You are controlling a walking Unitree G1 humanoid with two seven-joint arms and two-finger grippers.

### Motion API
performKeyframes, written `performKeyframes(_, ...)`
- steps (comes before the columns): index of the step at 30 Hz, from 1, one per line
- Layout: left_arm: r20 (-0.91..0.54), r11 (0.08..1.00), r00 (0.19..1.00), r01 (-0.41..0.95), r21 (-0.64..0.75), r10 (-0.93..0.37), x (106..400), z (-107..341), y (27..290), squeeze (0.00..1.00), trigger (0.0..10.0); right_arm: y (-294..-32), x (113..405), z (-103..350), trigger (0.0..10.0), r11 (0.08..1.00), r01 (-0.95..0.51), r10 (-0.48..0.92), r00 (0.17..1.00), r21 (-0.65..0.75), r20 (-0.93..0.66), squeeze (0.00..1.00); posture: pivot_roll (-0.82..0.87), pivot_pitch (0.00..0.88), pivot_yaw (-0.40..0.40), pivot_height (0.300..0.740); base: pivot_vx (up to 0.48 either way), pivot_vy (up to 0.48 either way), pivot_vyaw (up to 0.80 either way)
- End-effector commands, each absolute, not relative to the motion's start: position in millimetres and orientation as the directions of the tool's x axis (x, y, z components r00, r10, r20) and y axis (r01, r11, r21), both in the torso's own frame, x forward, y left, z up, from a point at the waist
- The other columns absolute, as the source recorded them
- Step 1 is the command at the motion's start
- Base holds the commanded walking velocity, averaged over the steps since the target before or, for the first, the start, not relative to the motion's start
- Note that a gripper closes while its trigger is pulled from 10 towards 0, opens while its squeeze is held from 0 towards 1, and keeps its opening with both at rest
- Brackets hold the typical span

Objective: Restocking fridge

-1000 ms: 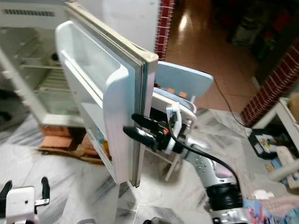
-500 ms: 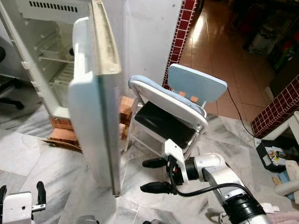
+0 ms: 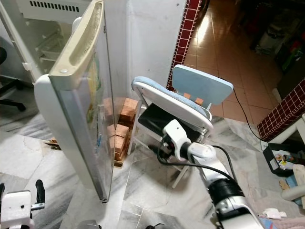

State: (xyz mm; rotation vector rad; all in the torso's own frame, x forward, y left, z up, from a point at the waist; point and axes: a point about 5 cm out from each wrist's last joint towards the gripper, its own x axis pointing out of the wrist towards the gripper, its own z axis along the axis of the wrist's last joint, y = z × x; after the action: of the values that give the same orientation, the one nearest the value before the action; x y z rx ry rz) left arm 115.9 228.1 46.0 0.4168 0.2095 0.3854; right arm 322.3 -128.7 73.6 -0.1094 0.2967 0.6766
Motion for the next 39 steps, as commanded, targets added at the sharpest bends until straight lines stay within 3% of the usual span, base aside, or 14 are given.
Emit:
performKeyframes(1, -0.135, 0.841, 0.902, -0.317, 0.439, 0.411, 112.4, 44.0, 229.1, 0.0, 10.0, -124.9, 330.1, 87.0, 10.0, 0.813, -0.582, 0.571, 0.784, 0.034, -0.242, 0.0, 0.19, 0.032, -0.085, 0.74, 0.0, 0.0, 0.0)
performKeyframes(4, -0.134, 0.84, 0.9, -0.321, 0.439, 0.414, 114.7, 43.2, 229.0, 0.0, 10.0, -91.8, 339.5, 106.5, 10.0, 0.831, -0.541, 0.556, 0.817, 0.128, -0.155, 0.0, 0.18, 0.03, -0.077, 0.74, 0.0, 0.0, 0.0)
performKeyframes(7, -0.134, 0.838, 0.898, -0.327, 0.436, 0.42, 116.3, 42.8, 229.3, 0.0, 10.0, -58.1, 338.4, 123.5, 10.0, 0.771, -0.616, 0.633, 0.77, 0.161, -0.087, 0.0, 0.18, 0.029, -0.073, 0.74, 0.0, 0.0, 0.0)
performKeyframes(8, -0.136, 0.84, 0.897, -0.329, 0.433, 0.421, 118.1, 41.9, 229.4, 0.0, 10.0, -32.3, 334.7, 137.3, 10.0, 0.699, -0.689, 0.705, 0.708, 0.191, -0.027, 0.0, 0.18, 0.028, -0.073, 0.74, 0.0, 0.0, 0.0)
performKeyframes(11, -0.136, 0.841, 0.897, -0.329, 0.431, 0.42, 121.0, 41.3, 229.7, 0.0, 10.0, 0.7, 324.8, 155.4, 10.0, 0.563, -0.789, 0.803, 0.592, 0.245, 0.06, 0.0, 0.18, 0.026, -0.072, 0.74, 0.0, 0.0, 0.0)
performKeyframes(12, -0.133, 0.84, 0.898, -0.329, 0.431, 0.419, 123.7, 41.4, 230.4, 0.0, 10.0, 26.8, 311.1, 173.6, 10.0, 0.412, -0.871, 0.876, 0.46, 0.267, 0.147, 0.0, 0.19, 0.023, -0.074, 0.74, 0.0, 0.0, 0.0)
performKeyframes(16, -0.127, 0.837, 0.897, -0.333, 0.433, 0.423, 127.2, 41.0, 233.1, 0.0, 10.0, 55.5, 282.4, 198.3, 10.0, 0.156, -0.949, 0.935, 0.231, 0.275, 0.268, 0.0, 0.19, 0.02, -0.078, 0.74, 0.0, 0.0, 0.0)
performKeyframes(18, -0.126, 0.837, 0.897, -0.334, 0.433, 0.423, 127.8, 40.5, 233.5, 0.0, 10.0, 59.4, 274.3, 202.5, 10.0, 0.088, -0.951, 0.939, 0.179, 0.297, 0.294, 0.0, 0.19, 0.017, -0.081, 0.74, 0.0, 0.0, 0.0)
performKeyframes(22, -0.124, 0.838, 0.898, -0.335, 0.431, 0.422, 128.7, 40.3, 235.3, 0.0, 10.0, 51.7, 275.2, 192.3, 10.0, 0.116, -0.953, 0.941, 0.196, 0.28, 0.276, 0.0, 0.19, 0.017, -0.081, 0.74, 0.0, 0.0, 0.0)
performKeyframes(24, -0.111, 0.855, 0.927, -0.277, 0.439, 0.358, 137.2, 43.9, 236.8, 0.0, 10.0, 32.2, 291.0, 171.7, 10.0, 0.279, -0.927, 0.929, 0.327, 0.252, 0.174, 0.0, 0.18, 0.018, -0.08, 0.74, 0.0, 0.0, 0.0)
performKeyframes(27, -0.1, 0.867, 0.951, -0.221, 0.447, 0.293, 149.5, 49.1, 240.0, 0.0, 10.0, 11.5, 302.4, 158.9, 10.0, 0.406, -0.892, 0.896, 0.431, 0.197, 0.107, 0.0, 0.17, 0.019, -0.082, 0.74, 0.0, 0.0, 0.0)
performKeyframes(31, -0.1, 0.891, 0.978, -0.12, 0.437, 0.18, 185.9, 62.5, 254.4, 0.0, 10.0, -41.0, 322.2, 144.8, 10.0, 0.625, -0.764, 0.768, 0.638, 0.158, 0.047, 0.0, 0.14, 0.017, -0.075, 0.74, 0.0, 0.0, 0.0)
performKeyframes(34, -0.109, 0.893, 0.984, -0.078, 0.444, 0.14, 203.5, 64.2, 258.3, 0.0, 10.0, -58.6, 325.7, 142.6, 10.0, 0.671, -0.724, 0.727, 0.685, 0.159, 0.048, 0.0, 0.13, 0.01, -0.07, 0.74, 0.0, 0.0, 0.0)
performKeyframes(39, -0.066, 0.851, 0.96, -0.207, 0.483, 0.271, 218.8, 71.9, 289.8, 0.0, 10.0, -68.8, 325.8, 139.9, 10.0, 0.7, -0.705, 0.705, 0.708, 0.119, 0.047, 0.0, 0.11, 0.0, -0.065, 0.74, 0.0, 0.0, 0.0)
